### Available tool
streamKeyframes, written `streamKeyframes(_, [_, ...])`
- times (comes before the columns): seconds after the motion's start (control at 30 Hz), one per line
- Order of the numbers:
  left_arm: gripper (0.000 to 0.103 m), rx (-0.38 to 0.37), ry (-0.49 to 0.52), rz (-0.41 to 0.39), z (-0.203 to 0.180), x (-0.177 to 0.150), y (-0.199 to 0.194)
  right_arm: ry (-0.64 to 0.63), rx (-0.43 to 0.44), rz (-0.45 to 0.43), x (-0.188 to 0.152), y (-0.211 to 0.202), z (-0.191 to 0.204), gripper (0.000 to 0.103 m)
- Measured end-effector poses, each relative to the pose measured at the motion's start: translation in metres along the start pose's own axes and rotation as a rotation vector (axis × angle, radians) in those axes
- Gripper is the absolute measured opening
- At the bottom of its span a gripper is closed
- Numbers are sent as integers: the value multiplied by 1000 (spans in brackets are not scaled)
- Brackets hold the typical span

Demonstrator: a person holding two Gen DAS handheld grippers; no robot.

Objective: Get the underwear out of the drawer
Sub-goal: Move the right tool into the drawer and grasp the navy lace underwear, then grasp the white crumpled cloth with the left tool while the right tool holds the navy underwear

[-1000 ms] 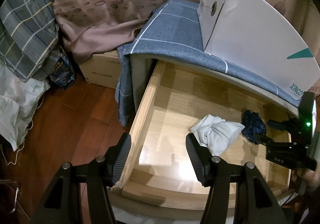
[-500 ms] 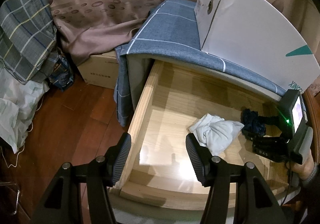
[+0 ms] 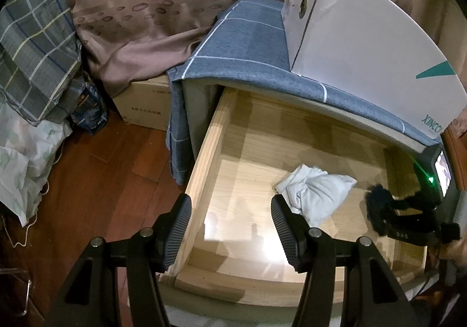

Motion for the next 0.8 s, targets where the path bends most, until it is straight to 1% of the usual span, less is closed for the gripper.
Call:
streamKeyframes(0.1, [58, 4, 4, 0, -1, 0, 1, 61, 39, 67, -15, 5, -4, 32])
streamKeyframes(0.33, [58, 19, 30, -1, -7, -1, 2, 208, 75, 207, -56, 19, -8, 32])
streamKeyframes(0.43, [58, 28, 43, -3, -9, -2, 3, 267, 88, 241, -73, 24, -8, 32])
streamKeyframes(0.5, [58, 32, 52, -2, -10, -3, 3, 295, 95, 251, -85, 25, -5, 32])
streamKeyframes(0.53, [58, 36, 56, 1, -11, -3, 4, 315, 101, 258, -85, 25, -6, 32])
streamKeyframes(0.63, [58, 39, 62, 5, -12, -5, 5, 344, 91, 268, -99, 28, -8, 32])
streamKeyframes(0.77, [58, 45, 67, 9, -12, -5, 7, 365, 83, 262, -104, 28, -8, 32])
streamKeyframes(0.8, [58, 48, 69, 11, -13, -6, 7, 366, 77, 260, -98, 24, -1, 32])
Point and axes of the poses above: each gripper's, at about its wrist camera, not at the fingertips, and y roughly the way its jaws point, z to its left, x to its top, the point moved 8 cm from there along y, roughly the way its jaws point, and after that the axes turned 14 degrees about z, right-handed, at the moved point
